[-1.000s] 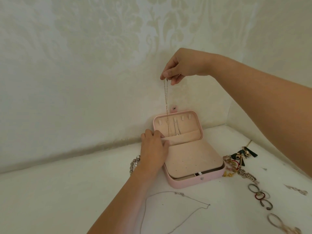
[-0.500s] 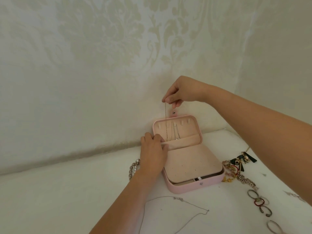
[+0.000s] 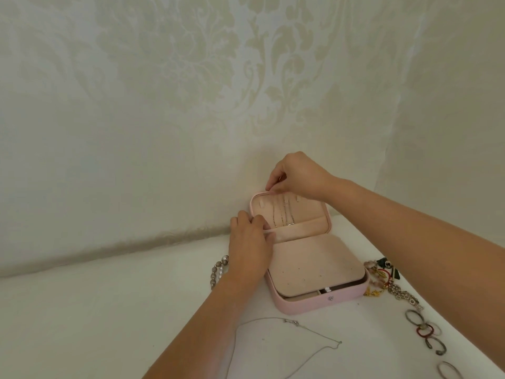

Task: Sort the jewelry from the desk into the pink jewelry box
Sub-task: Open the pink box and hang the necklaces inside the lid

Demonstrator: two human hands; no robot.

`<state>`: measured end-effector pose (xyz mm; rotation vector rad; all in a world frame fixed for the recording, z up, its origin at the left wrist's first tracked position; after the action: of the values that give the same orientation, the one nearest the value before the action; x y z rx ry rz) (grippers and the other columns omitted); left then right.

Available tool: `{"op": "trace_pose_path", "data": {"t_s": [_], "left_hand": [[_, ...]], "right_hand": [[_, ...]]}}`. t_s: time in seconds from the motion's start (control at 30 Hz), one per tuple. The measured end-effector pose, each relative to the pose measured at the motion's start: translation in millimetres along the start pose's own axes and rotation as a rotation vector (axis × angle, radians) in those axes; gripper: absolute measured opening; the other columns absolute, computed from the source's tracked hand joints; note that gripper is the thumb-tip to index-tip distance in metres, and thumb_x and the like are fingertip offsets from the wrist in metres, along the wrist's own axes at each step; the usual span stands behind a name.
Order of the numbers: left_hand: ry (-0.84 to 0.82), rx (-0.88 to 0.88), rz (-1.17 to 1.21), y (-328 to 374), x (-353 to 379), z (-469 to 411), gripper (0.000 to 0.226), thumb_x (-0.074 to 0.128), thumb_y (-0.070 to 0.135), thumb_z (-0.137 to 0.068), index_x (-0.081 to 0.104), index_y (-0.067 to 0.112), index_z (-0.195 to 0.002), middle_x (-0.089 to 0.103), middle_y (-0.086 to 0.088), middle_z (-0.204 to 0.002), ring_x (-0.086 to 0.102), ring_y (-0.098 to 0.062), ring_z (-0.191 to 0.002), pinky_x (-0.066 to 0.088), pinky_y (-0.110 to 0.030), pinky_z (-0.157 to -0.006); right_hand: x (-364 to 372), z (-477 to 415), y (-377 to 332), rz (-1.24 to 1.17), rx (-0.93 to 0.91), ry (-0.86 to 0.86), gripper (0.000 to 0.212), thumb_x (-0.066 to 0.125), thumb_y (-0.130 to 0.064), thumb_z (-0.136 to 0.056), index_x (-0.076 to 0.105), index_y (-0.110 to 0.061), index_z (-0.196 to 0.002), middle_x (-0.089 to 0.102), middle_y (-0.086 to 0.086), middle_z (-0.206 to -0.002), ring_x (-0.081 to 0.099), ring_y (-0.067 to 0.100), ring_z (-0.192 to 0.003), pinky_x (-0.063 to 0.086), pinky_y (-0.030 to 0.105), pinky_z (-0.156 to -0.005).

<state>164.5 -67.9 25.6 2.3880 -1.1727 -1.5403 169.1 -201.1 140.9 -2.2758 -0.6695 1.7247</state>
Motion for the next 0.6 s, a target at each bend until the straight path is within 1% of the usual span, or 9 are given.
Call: {"op": "trace_pose_path", "data": {"t_s": [0.07,0.1,0.17,0.2,0.27,0.37,0.47,0.53,0.6], "left_hand": [[-0.004,-0.002,0.004,0.2,-0.4,-0.2,0.019,0.059,0.025,-0.088,0.060,0.011,-0.101,0.045,-0.007,-0.105,0.039,-0.024,-0.102,0.039,-0.031,-0.087],[-0.005,-0.003,0.007,0.2,-0.6,0.0,0.019,0.059,0.025,-0.088,0.060,0.011,-0.101,0.045,-0.006,-0.105,0.039,-0.024,-0.102,0.040,-0.031,-0.087],[-0.002,-0.001,0.009,0.4,-0.6,0.2,0.018,0.060,0.025,-0.088,0.061,0.012,-0.101,0.045,-0.007,-0.106,0.039,-0.024,-0.102,0.040,-0.032,-0.088],[0.004,0.003,0.010,0.6,-0.6,0.3,0.018,0.061,0.024,-0.088,0.061,0.012,-0.101,0.045,-0.007,-0.106,0.039,-0.025,-0.102,0.040,-0.032,-0.088],[0.017,0.011,0.016,0.7,-0.6,0.2,0.018,0.062,0.024,-0.087,0.062,0.011,-0.100,0.046,-0.008,-0.105,0.040,-0.025,-0.102,0.040,-0.032,-0.088],[0.012,0.015,0.016,0.1,-0.7,0.0,0.018,0.061,0.024,-0.088,0.061,0.012,-0.101,0.046,-0.007,-0.106,0.039,-0.025,-0.102,0.040,-0.031,-0.088],[0.019,0.027,0.004,-0.2,-0.4,-0.5,0.019,0.062,0.024,-0.087,0.062,0.012,-0.101,0.046,-0.007,-0.106,0.040,-0.025,-0.101,0.039,-0.031,-0.088],[0.031,0.029,0.005,-0.4,-0.4,-0.9,0.019,0.062,0.024,-0.086,0.062,0.011,-0.100,0.046,-0.008,-0.106,0.040,-0.025,-0.101,0.040,-0.032,-0.087],[0.037,0.032,0.006,-0.2,-0.5,-0.9,0.019,0.063,0.024,-0.086,0.062,0.011,-0.100,0.046,-0.008,-0.106,0.040,-0.025,-0.101,0.040,-0.032,-0.087]], "right_hand": [[7.9,2.5,3.1,0.034,-0.055,-0.006,0.013,0.071,-0.001,-0.076,0.076,-0.006,-0.087,0.070,0.000,-0.079,0.057,-0.002,-0.064,0.044,0.006,-0.062],[11.4,3.4,5.2,0.056,-0.071,-0.008,0.014,0.070,-0.001,-0.077,0.075,-0.006,-0.089,0.070,0.002,-0.083,0.057,-0.001,-0.066,0.046,0.008,-0.066],[16.6,5.2,9.1,0.094,-0.083,0.006,0.014,0.069,-0.002,-0.079,0.072,-0.006,-0.092,0.070,0.004,-0.086,0.060,0.007,-0.072,0.051,0.022,-0.075],[18.8,6.4,10.6,0.113,-0.091,0.023,0.013,0.068,-0.003,-0.080,0.071,-0.007,-0.091,0.070,0.004,-0.087,0.062,0.011,-0.076,0.051,0.028,-0.077],[23.4,8.9,12.6,0.185,-0.120,0.073,0.010,0.067,-0.007,-0.081,0.069,-0.009,-0.090,0.071,0.003,-0.088,0.064,0.016,-0.081,0.050,0.033,-0.077],[32.3,11.3,17.7,0.283,-0.144,0.136,0.010,0.061,-0.011,-0.084,0.068,-0.015,-0.091,0.070,-0.003,-0.091,0.062,0.017,-0.084,0.048,0.034,-0.074],[37.7,11.6,22.2,0.197,-0.144,0.191,0.012,0.060,-0.009,-0.084,0.066,-0.018,-0.089,0.067,-0.006,-0.089,0.061,0.015,-0.082,0.050,0.037,-0.073],[39.4,9.7,24.5,0.076,-0.124,0.196,0.014,0.061,-0.006,-0.083,0.063,-0.017,-0.090,0.065,-0.006,-0.086,0.060,0.013,-0.079,0.051,0.035,-0.074],[39.9,8.7,25.4,0.021,-0.093,0.181,0.019,0.061,-0.005,-0.084,0.058,-0.021,-0.094,0.062,-0.010,-0.082,0.057,0.009,-0.077,0.051,0.032,-0.072]]}}
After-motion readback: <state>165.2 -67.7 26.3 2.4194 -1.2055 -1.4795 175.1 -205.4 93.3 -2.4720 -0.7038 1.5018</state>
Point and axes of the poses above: each hand's wrist, its own z-axis away from the middle knuckle, its own x-axis out of the palm, y = z × x, the point moved 2 cm from there along -z, towards the middle knuckle
